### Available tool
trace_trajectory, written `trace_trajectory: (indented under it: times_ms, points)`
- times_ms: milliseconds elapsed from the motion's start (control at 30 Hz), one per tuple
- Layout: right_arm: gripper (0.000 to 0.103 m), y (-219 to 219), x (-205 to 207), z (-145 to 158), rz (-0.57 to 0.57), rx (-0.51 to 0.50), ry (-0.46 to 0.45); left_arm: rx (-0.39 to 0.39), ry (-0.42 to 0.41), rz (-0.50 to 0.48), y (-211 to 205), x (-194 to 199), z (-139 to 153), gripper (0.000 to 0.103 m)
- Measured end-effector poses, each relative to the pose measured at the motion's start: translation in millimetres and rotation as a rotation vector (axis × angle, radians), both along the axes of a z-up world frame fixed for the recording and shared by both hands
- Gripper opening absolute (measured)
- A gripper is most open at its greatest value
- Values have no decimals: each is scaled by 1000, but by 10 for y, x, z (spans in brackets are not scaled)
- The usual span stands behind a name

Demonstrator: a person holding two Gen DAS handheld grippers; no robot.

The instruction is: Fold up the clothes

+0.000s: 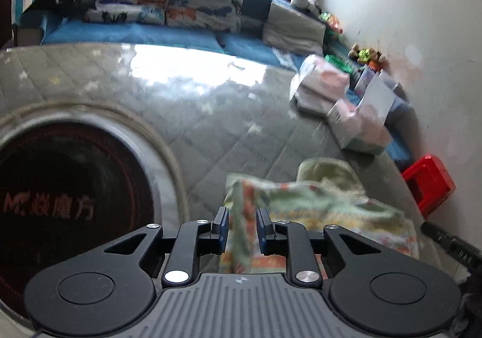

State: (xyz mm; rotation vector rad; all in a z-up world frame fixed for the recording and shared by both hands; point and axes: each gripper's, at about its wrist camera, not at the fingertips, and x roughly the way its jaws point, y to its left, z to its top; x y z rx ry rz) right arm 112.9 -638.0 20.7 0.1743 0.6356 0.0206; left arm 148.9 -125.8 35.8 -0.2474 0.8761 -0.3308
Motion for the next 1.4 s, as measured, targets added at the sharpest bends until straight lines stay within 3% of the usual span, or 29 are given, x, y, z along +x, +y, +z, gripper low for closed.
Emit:
trace_trajectory:
  times_ms: [67,333,533,700,933,1033,1200,1400]
  points:
    - [38,66,79,-39,32,11,8,-21,-10,-23,-71,28,35,21]
    - [40,381,466,-245,95,11,55,-59,18,-154,-507,258,-127,19]
    - [45,458,627,-387,100,-3,81,-60,71,-158,-653,484,-373,19]
    - [52,513,638,-348,112,-26,81,-82,70,-156,-627,511,-385,21]
    - [75,614,374,-155,156,-59,62,-79,28,-182,-542,224,-222,22]
    - [80,667,208,-113,177,-68,61,-67,10,-201,-511,37,-159,28]
    - [85,746,-83,-100,184,-83,65,-39,-9,-218,-451,-283,-151,35]
    - [87,774,-358,-174,161,-95,80,-24,-3,-198,-325,-564,-242,35]
